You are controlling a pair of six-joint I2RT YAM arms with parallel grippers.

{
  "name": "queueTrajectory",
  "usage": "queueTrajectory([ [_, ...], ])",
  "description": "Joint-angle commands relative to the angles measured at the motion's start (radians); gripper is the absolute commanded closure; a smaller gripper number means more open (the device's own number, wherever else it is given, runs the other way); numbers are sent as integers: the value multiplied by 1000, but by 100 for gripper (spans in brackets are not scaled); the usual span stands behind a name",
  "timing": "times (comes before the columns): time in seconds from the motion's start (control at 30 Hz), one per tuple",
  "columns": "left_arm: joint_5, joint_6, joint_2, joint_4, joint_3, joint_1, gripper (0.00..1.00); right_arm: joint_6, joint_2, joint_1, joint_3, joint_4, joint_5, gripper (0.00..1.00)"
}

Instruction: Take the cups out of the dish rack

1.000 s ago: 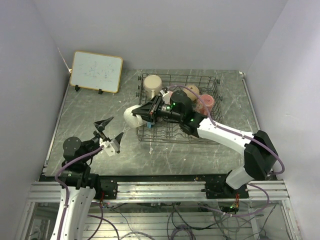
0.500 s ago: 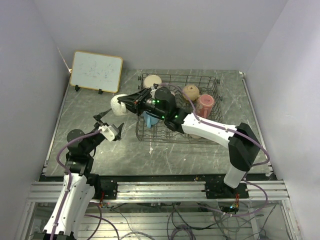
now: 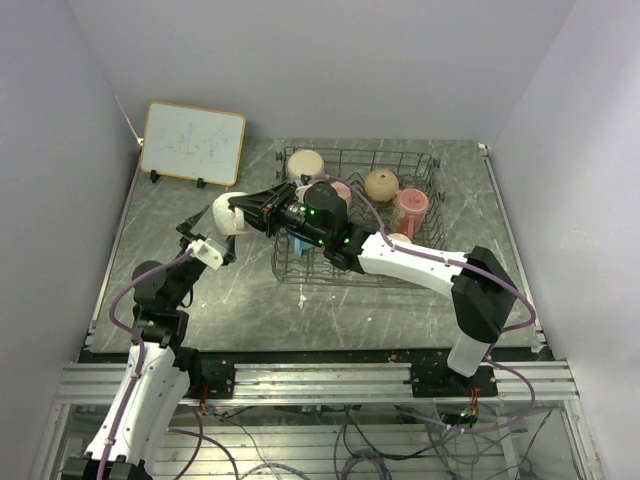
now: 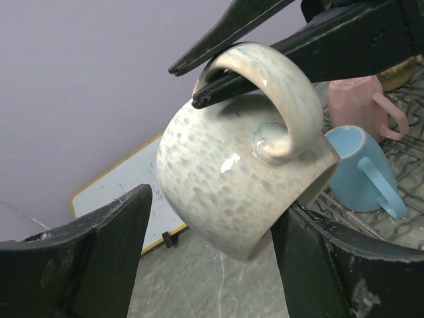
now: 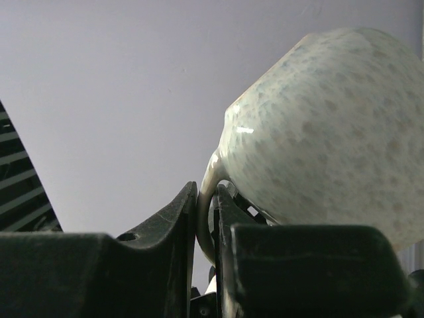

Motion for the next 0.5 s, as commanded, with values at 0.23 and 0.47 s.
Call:
queueTrajectory([
  [0.23,-10,108,25,203,17,-9,50,21,-49,40,16,31,-88,100],
  [0.47,70,282,-50,183,-34,-11,76,30,-43,38,-8,3,-133,100],
])
